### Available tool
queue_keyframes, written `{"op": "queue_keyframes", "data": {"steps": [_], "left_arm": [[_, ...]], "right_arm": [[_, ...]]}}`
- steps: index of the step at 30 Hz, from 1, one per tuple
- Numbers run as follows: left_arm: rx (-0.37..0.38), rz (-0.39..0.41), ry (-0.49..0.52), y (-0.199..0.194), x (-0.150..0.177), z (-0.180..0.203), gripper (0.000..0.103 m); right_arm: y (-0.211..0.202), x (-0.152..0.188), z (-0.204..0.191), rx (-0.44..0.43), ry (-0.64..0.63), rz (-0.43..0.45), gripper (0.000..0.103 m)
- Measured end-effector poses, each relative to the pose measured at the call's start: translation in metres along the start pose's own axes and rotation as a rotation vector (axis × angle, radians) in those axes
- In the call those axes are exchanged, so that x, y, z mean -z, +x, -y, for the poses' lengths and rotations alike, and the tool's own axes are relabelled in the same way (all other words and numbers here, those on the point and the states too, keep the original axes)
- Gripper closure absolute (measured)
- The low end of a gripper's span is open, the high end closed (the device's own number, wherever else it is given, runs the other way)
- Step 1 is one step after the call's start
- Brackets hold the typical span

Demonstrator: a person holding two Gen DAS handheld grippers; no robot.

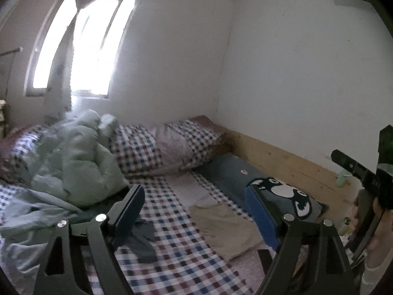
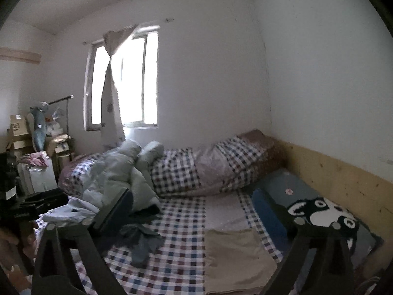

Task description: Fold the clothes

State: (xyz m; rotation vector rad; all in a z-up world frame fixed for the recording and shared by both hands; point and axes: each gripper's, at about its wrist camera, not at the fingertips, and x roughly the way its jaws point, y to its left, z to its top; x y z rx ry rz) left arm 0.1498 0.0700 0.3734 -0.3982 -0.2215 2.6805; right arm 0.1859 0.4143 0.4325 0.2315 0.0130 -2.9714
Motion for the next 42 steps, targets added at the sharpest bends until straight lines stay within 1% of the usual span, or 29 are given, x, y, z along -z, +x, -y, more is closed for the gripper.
{"op": "queue_keyframes", "data": {"steps": [6, 10, 14, 18, 20, 22, 26, 28, 30, 35, 39, 42], "left_arm": [[-0.052, 0.048, -0.060, -0.071, 0.013, -0.041, 0.014], [-0.106, 0.071, -0.059, -0.099, 0.030, -0.060, 0.014], [-0.161, 0.069, -0.058, -0.112, 0.055, -0.079, 0.014], [-0.203, 0.080, -0.094, -0.120, 0.076, -0.098, 0.014], [-0.212, 0.098, -0.105, -0.123, 0.084, -0.103, 0.014], [-0.231, 0.126, -0.097, -0.120, 0.091, -0.106, 0.014], [-0.280, 0.172, -0.037, -0.103, 0.107, -0.104, 0.014], [-0.299, 0.154, -0.019, -0.084, 0.119, -0.105, 0.014], [-0.301, 0.125, -0.023, -0.063, 0.128, -0.110, 0.014], [-0.322, 0.058, -0.051, -0.001, 0.156, -0.130, 0.014], [-0.356, 0.043, -0.047, 0.037, 0.172, -0.143, 0.014], [-0.373, 0.025, -0.062, 0.064, 0.184, -0.151, 0.014]], "right_arm": [[-0.038, 0.000, -0.058, -0.078, -0.031, 0.013, 0.000], [-0.052, 0.012, -0.095, -0.152, -0.070, 0.024, 0.000], [-0.057, 0.035, -0.125, -0.216, -0.092, 0.051, 0.000], [-0.048, 0.062, -0.145, -0.252, -0.093, 0.026, 0.000], [-0.041, 0.074, -0.152, -0.278, -0.090, 0.008, 0.000], [-0.033, 0.085, -0.159, -0.286, -0.102, 0.006, 0.000], [-0.020, 0.105, -0.170, -0.258, -0.128, 0.041, 0.000], [-0.005, 0.117, -0.176, -0.241, -0.128, 0.048, 0.000], [0.012, 0.130, -0.181, -0.220, -0.124, 0.043, 0.000], [0.071, 0.164, -0.179, -0.177, -0.066, -0.021, 0.000], [0.117, 0.191, -0.173, -0.127, -0.031, -0.065, 0.000], [0.151, 0.215, -0.169, -0.117, 0.000, -0.115, 0.000]]}}
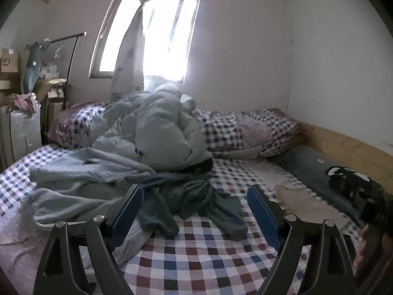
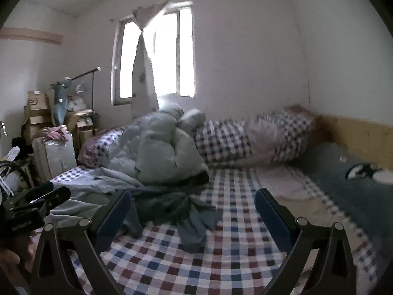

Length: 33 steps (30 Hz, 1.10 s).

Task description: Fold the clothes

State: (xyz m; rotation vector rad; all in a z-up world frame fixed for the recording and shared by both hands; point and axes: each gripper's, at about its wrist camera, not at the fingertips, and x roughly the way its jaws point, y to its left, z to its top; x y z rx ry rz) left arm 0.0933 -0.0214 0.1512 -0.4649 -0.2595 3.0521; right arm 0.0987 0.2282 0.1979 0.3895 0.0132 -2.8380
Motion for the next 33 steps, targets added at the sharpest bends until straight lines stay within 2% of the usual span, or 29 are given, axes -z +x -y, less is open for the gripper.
{"op": "queue_keyframes", "data": {"steps": [5, 12, 15, 20, 25, 33], "left_arm": [[-0.018, -0.032, 0.016, 0.033, 0.027, 0.000, 0.014], [-0.051, -0.108, 0.027, 0.065, 0.064, 0.001, 0.014], [-0.053, -0.104, 0.072, 0.066, 0.070, 0.009, 0.014], [-0.108, -0.103, 0.186, 0.072, 0.080, 0.024, 0.014], [-0.122, -0.150, 0.162, 0.082, 0.083, 0.023, 0.014], [-0.130, -0.163, 0.139, 0.083, 0.084, 0.016, 0.014]], "right_arm": [[0.043, 0.033, 0.009, 0.031, 0.002, -0.045, 0.000], [0.073, 0.085, 0.024, 0.055, 0.052, -0.114, 0.000], [0.081, 0.099, 0.027, 0.052, 0.059, -0.161, 0.000], [0.083, 0.106, 0.029, 0.082, 0.040, -0.167, 0.000], [0.082, 0.110, 0.029, 0.095, 0.033, -0.171, 0.000], [0.088, 0.115, 0.026, 0.097, 0.028, -0.189, 0.000]]}}
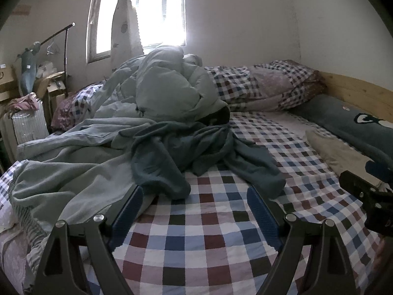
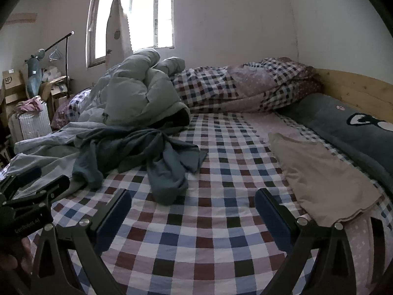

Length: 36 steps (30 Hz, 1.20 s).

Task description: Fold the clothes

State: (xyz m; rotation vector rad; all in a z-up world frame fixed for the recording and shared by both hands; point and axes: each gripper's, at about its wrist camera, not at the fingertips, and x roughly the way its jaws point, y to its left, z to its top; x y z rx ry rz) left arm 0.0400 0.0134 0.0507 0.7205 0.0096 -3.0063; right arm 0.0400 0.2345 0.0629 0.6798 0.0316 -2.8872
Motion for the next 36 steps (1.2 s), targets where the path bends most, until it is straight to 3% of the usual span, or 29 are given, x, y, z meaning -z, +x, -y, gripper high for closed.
{"op": "queue_keyframes", "data": {"steps": [9, 18, 36], "left_arm": [[0.021, -0.032, -0.030, 0.002, -0.002, -0.005, 0.014], [0.059, -0.033, -0.008, -0.001, -0.001, 0.000, 0.014], [0.065, -0.117, -0.017, 0.017, 0.009, 0.001, 0.014]], "right_arm": [[0.002, 0.002, -0.006, 0.006, -0.021, -0.008, 0.000], [0.020, 0.012, -0.013, 0.032, -0.064, -0.084, 0.000], [0.031, 0.018, -0.016, 0.014, -0.049, -0.136, 0.000]]}}
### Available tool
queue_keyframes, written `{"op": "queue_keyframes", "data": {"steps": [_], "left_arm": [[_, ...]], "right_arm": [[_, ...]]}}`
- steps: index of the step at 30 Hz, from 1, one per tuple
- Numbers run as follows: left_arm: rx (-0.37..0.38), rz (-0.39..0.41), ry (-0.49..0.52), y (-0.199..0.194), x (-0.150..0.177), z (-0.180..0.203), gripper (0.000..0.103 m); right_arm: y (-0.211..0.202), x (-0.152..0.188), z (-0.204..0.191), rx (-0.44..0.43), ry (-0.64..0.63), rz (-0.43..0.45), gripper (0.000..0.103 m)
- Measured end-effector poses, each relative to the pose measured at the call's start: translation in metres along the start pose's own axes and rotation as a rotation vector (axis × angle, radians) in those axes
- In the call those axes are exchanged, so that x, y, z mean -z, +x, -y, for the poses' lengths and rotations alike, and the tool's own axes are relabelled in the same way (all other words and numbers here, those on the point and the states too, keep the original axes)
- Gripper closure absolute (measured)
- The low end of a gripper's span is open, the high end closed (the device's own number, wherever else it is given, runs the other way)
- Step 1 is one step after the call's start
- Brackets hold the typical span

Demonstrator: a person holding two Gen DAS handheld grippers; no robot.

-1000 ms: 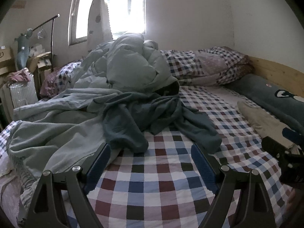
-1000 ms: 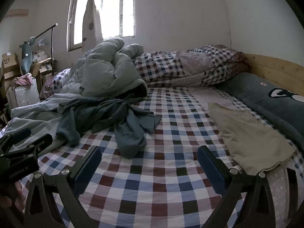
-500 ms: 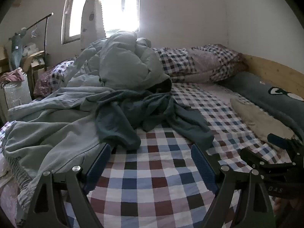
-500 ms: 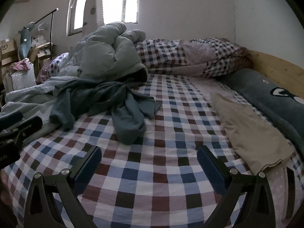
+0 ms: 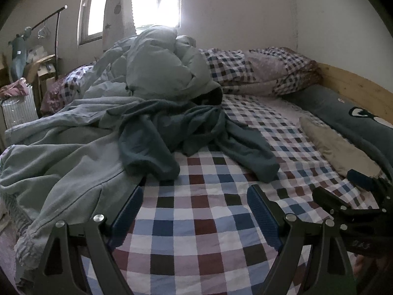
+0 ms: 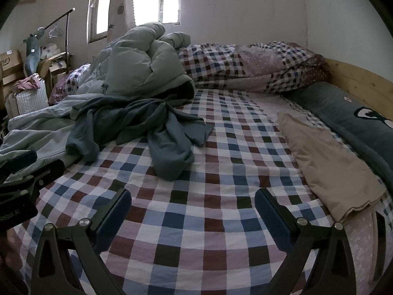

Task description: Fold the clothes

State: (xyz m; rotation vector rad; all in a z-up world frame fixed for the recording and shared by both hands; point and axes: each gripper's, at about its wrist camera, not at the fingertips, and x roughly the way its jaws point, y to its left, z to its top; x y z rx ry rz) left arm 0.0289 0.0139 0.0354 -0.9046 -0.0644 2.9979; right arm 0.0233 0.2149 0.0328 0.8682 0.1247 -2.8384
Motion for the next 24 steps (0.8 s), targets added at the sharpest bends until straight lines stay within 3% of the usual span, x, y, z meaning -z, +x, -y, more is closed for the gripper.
{"op": "queue_keyframes", "data": {"steps": [24], "left_arm": [[0.026, 0.017, 0.021, -0.0025, 0.0003, 0.0029, 0.014]], "right_arm": [[0.0045, 0.0007, 0.0017, -0.007, 0.024, -0.021, 0.000]]}}
